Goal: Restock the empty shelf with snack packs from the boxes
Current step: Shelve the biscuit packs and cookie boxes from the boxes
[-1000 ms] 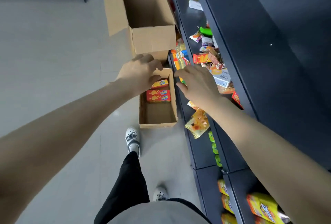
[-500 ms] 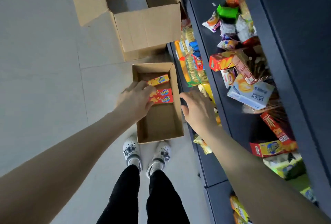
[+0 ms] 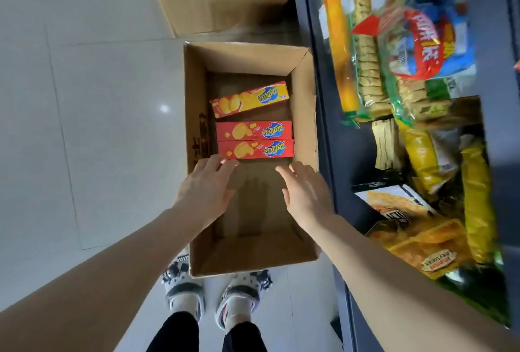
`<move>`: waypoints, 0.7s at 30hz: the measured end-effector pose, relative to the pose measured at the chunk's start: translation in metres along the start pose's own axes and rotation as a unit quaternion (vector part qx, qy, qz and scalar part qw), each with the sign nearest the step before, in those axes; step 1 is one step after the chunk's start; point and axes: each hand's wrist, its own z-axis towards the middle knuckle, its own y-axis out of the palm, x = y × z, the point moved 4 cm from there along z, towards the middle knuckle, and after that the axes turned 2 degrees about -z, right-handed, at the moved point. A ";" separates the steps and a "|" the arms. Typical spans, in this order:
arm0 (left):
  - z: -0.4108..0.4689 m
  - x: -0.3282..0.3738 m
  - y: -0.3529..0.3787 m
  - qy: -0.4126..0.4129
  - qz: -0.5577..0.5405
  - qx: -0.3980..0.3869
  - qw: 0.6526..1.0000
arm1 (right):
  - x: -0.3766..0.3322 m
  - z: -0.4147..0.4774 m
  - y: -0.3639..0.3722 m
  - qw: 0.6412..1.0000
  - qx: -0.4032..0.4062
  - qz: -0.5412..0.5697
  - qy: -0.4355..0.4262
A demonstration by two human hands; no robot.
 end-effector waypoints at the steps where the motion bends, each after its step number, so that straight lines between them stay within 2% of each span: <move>1: 0.014 -0.008 0.016 -0.003 -0.002 -0.004 1.000 | 0.004 0.014 0.019 1.000 -0.006 0.002 0.003; 5: 0.066 -0.033 0.068 0.008 0.008 -0.025 1.000 | 0.021 0.065 0.084 0.999 -0.022 -0.026 -0.002; 13: 0.155 -0.052 0.114 0.107 0.099 -0.006 0.989 | 0.035 0.132 0.148 0.999 0.017 -0.047 0.009; 21: 0.188 -0.069 0.124 0.084 0.103 -0.007 0.991 | 0.030 0.117 0.180 0.995 0.089 -0.046 0.029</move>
